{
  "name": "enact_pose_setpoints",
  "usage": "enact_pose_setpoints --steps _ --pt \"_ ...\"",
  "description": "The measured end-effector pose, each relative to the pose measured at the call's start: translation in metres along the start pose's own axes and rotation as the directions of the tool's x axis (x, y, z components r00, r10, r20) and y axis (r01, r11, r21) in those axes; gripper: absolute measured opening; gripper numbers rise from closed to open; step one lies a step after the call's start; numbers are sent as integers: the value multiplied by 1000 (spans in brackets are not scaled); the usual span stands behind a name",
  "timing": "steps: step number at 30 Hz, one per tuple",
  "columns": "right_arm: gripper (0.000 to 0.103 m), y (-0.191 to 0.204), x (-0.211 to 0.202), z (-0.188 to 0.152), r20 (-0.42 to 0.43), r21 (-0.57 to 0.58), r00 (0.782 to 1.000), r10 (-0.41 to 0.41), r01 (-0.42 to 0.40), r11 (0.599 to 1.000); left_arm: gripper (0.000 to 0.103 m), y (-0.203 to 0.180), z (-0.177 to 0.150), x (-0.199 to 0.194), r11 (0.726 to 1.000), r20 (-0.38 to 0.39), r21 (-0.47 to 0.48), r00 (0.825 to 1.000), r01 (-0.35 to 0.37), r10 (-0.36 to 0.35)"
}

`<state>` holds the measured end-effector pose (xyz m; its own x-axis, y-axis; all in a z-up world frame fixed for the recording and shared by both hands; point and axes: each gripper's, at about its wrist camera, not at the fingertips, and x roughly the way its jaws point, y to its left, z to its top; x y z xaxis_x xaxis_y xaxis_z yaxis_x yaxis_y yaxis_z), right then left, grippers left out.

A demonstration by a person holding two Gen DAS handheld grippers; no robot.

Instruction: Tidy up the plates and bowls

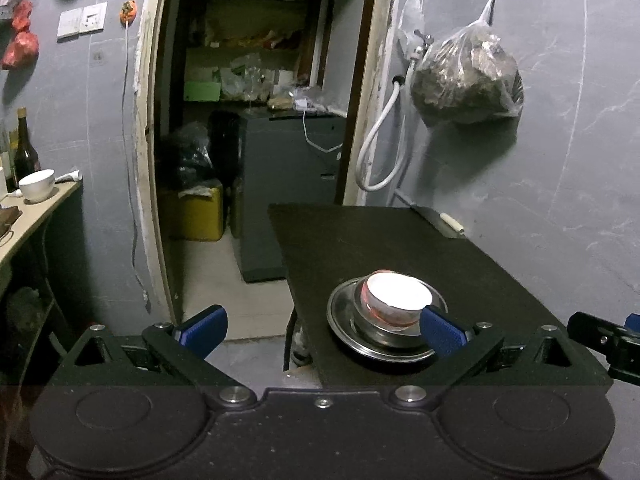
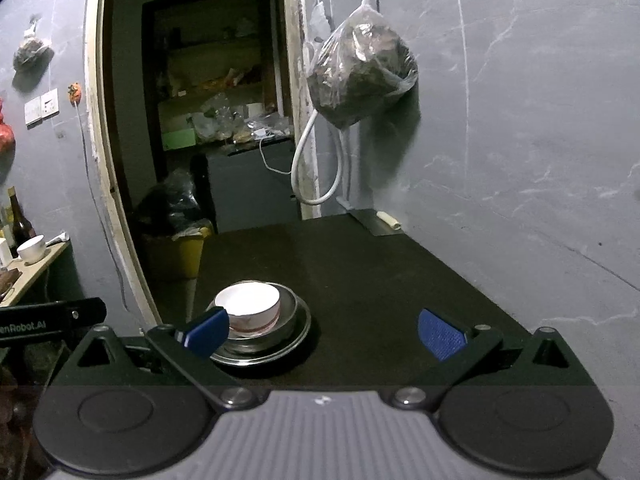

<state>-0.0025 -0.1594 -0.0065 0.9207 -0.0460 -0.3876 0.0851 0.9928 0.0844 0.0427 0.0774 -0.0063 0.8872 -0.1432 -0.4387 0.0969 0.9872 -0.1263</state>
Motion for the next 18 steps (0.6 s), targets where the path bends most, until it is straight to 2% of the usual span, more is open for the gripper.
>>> enact_pose_setpoints --steps 11,18 --pt "103 -17 -4 -17 -64 -17 998 1 -2 1000 102 -10 -21 -12 996 -15 -37 997 -76 75" --pt "103 -41 -6 -25 -78 36 997 -25 28 999 102 -23 -29 -24 997 -16 -20 997 -79 79"
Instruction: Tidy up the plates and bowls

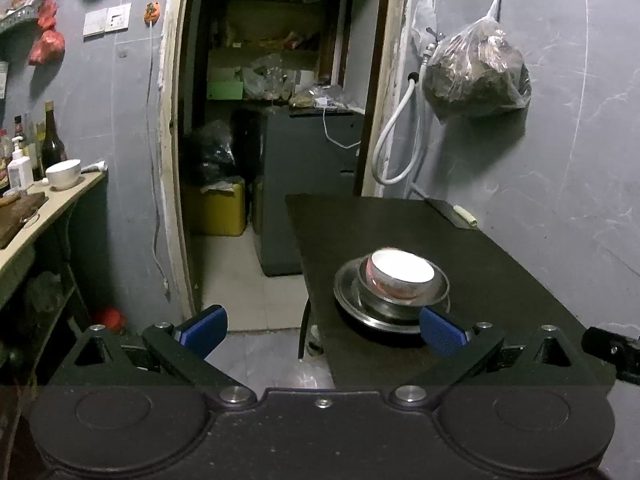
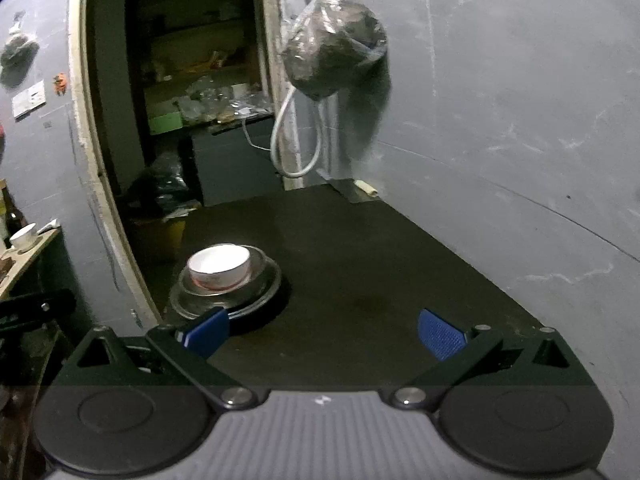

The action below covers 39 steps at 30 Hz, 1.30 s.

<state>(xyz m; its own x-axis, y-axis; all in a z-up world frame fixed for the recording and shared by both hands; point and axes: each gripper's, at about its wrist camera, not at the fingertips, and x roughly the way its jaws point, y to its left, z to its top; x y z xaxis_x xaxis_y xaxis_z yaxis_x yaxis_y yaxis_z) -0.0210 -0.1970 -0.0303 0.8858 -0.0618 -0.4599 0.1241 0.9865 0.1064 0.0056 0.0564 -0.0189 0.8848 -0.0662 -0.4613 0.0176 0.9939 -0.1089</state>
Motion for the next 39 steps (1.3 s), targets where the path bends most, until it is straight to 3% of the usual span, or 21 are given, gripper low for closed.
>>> enact_pose_setpoints --steps 11,18,39 --pt "103 1 0 10 25 -6 1000 8 -8 1000 102 -1 2 -6 999 3 41 1000 -13 13" --pt "103 4 1 16 27 -19 1000 9 -9 1000 102 -4 1 -3 997 -7 72 999 32 -31" --pt "103 13 -9 -2 -29 -29 1000 4 -5 1000 102 -2 -6 -5 992 -32 107 997 67 -64"
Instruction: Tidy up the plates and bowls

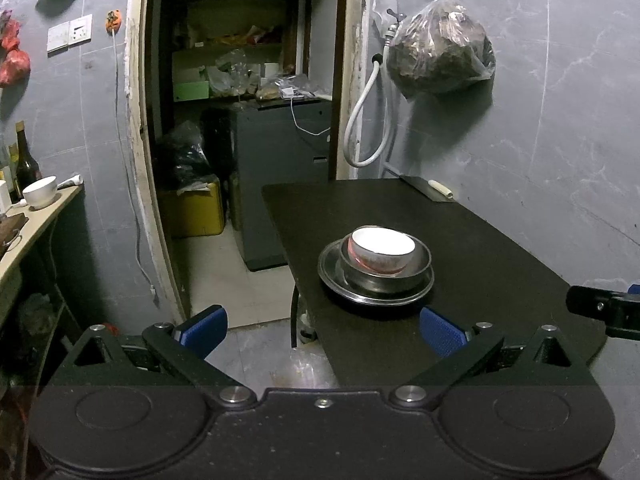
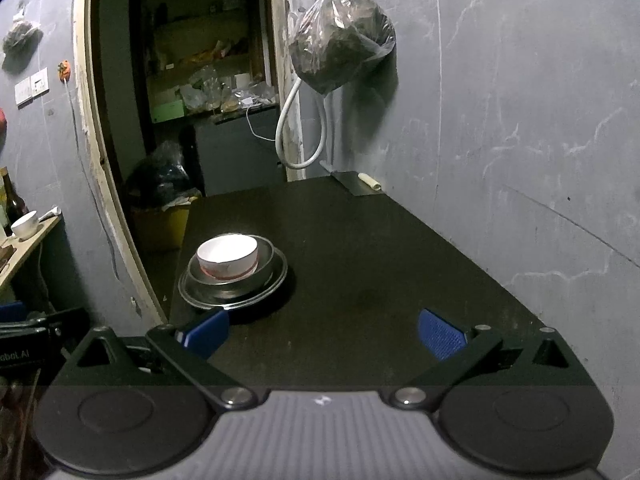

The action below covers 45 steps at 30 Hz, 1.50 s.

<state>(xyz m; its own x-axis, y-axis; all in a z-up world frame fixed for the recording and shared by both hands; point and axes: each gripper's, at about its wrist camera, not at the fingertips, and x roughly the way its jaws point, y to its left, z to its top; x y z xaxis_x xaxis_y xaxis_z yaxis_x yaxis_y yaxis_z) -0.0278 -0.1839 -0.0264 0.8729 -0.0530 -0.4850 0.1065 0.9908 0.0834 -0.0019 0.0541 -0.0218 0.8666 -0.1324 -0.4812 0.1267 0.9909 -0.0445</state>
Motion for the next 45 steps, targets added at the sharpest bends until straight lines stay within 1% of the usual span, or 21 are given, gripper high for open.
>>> enact_pose_setpoints --steps 12,17,22,45 --pt "103 -1 7 -8 -38 5 999 3 -3 1000 102 2 -6 7 1000 -21 0 1000 -3 3" --pt "103 -3 10 -11 -49 8 999 8 -7 1000 102 1 -4 12 1000 -27 1 1000 -6 6" --pt "103 -6 20 -11 -69 15 998 9 -8 1000 102 1 -6 15 1000 -34 3 999 -12 12" --pt "103 -9 27 -11 -86 22 996 2 -1 1000 102 1 -9 22 1000 -44 4 999 -14 14"
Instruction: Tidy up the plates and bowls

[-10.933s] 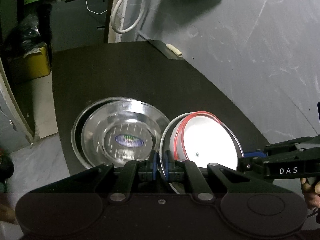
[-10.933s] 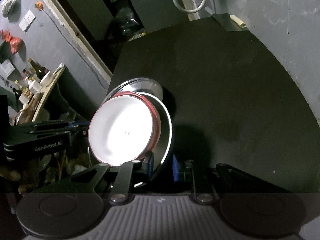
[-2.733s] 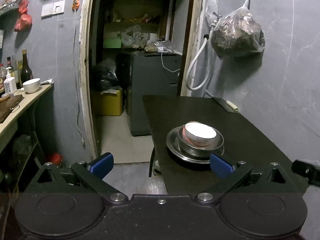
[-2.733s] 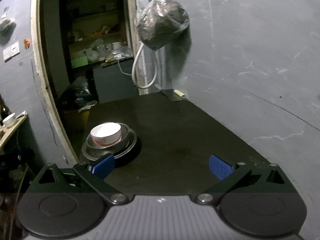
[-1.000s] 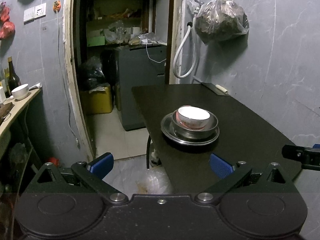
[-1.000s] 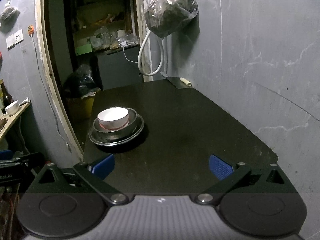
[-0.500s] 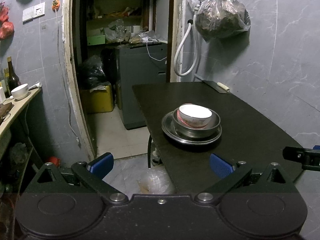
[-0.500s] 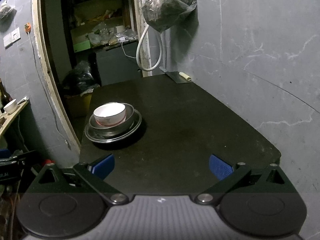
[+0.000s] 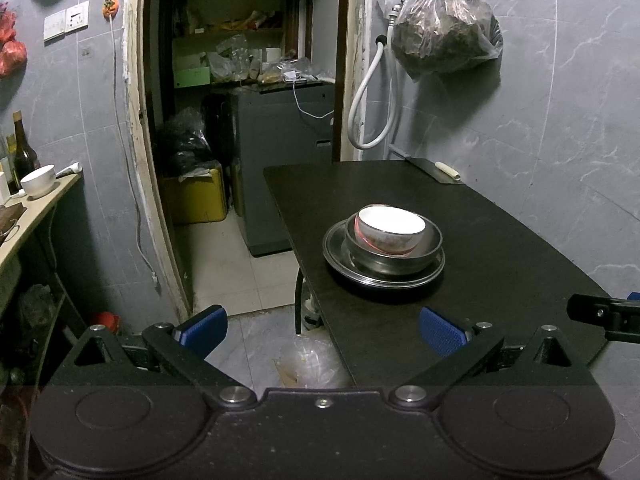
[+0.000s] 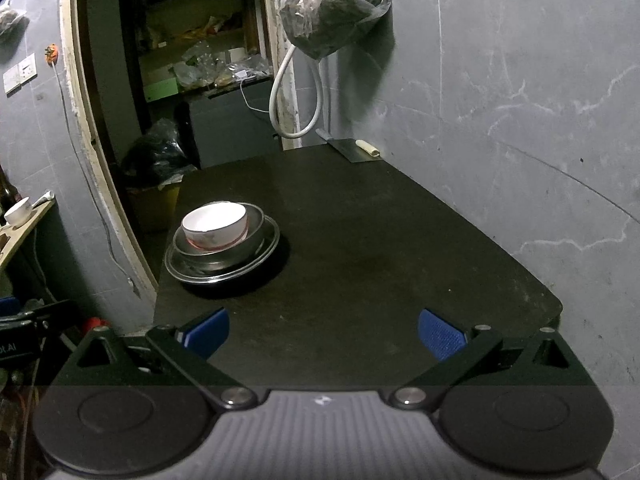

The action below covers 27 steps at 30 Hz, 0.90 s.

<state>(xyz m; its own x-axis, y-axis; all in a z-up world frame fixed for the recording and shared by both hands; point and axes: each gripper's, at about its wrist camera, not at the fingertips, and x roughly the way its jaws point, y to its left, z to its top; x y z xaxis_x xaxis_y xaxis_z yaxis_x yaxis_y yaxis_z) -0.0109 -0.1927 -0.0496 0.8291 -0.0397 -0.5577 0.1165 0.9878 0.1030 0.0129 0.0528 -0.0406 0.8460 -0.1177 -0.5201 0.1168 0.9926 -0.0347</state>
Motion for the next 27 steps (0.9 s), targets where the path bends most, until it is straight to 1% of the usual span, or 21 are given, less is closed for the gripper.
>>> enact_pose_setpoints --steps 27 --pt "103 5 6 -4 -20 4 1000 -5 5 1000 102 5 -3 6 1000 -14 -6 1000 -4 4"
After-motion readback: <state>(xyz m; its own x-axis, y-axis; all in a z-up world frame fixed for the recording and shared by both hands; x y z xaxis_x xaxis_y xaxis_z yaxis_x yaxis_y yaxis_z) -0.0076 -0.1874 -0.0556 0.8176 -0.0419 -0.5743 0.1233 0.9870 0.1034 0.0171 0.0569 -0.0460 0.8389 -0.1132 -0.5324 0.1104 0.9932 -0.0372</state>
